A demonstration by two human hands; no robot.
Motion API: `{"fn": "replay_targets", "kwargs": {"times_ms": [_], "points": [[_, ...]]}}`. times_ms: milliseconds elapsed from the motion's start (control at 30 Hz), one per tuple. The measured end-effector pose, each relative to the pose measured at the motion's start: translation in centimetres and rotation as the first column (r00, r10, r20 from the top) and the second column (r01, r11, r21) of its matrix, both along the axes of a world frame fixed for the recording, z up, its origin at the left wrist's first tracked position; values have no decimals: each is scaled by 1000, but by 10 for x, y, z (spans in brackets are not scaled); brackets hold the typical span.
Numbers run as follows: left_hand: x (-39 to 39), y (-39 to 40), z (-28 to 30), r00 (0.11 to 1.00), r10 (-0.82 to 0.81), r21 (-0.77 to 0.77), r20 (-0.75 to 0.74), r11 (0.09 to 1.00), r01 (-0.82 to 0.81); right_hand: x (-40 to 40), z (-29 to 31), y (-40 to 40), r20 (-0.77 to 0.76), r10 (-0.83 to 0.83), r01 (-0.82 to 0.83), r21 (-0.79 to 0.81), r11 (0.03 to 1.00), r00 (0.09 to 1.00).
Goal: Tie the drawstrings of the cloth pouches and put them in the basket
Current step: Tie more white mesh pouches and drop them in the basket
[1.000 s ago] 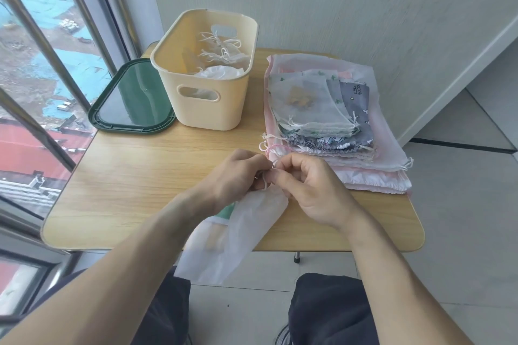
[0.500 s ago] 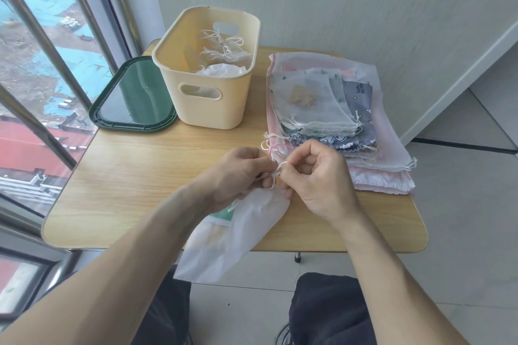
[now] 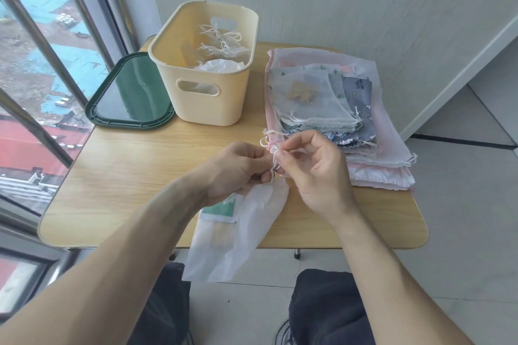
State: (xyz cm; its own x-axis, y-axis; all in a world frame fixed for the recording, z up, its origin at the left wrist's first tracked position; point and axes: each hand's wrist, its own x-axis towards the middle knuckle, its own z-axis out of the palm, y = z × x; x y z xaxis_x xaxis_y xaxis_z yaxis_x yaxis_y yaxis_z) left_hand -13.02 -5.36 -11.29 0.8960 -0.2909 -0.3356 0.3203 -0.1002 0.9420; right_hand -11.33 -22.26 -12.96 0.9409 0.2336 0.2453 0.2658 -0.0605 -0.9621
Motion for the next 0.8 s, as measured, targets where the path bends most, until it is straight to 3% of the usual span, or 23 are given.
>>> {"fn": "replay_targets", "kwargs": {"times_ms": [67,133,233,467,633,800], "points": [[0,2,1,999,-32,13,-8,999,32,0,-3,-1,136,46,-32,-107,994,990],[0,5,2,999,-44,5,-32,999,44,-1,-2,-2,176,88,-62,-149,987,981],[0,6,-1,995,6,-26,-98,1000,-8,-2,-1,0,122,111,-93,-142,985,986],[0,-5,-12,968,132,-131,-214,978,-163,2,-10,8,-14,101,-100,-320,942,995],[1,-5,-7,974,102,-135,-200,982,-131,3,-10,10,-53,42,-55,-281,958,998],[2,3,-3,991,-25,-80,-134,997,15,2,-9,10,-11,-87,83,-213,974,996]]}}
